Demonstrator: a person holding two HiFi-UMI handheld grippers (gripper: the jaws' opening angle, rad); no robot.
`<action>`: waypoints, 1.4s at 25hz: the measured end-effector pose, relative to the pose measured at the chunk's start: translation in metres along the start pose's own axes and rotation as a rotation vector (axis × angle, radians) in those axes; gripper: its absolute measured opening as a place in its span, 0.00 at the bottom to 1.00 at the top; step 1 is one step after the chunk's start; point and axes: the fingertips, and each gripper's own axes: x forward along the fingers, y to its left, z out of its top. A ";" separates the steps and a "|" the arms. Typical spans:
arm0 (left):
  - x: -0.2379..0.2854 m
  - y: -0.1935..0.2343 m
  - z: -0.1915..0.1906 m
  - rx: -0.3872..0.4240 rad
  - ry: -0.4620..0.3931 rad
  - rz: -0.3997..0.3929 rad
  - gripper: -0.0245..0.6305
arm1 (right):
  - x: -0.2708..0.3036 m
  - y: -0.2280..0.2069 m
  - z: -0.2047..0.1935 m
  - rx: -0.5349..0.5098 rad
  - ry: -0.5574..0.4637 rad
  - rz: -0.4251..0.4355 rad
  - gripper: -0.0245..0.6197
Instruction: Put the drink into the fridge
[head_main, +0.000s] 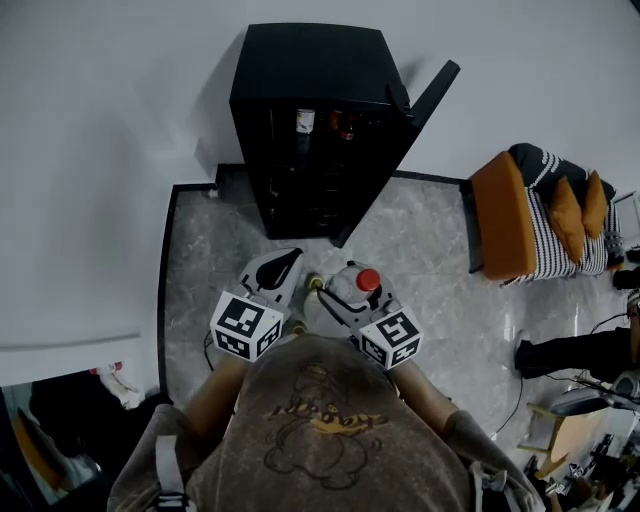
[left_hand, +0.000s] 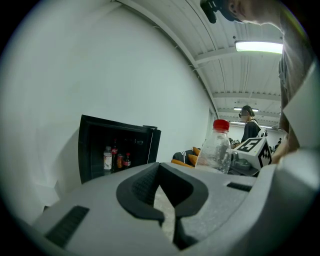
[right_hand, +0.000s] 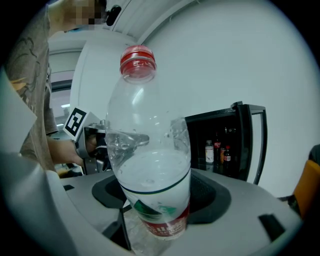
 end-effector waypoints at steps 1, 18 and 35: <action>0.003 0.002 0.000 -0.001 0.002 0.001 0.05 | 0.003 -0.003 0.000 0.000 -0.002 0.000 0.57; 0.055 0.038 0.004 -0.009 0.025 0.011 0.05 | 0.051 -0.068 -0.008 -0.008 0.034 0.005 0.57; 0.097 0.069 0.016 -0.005 0.040 0.038 0.05 | 0.132 -0.140 0.003 -0.029 0.047 0.043 0.57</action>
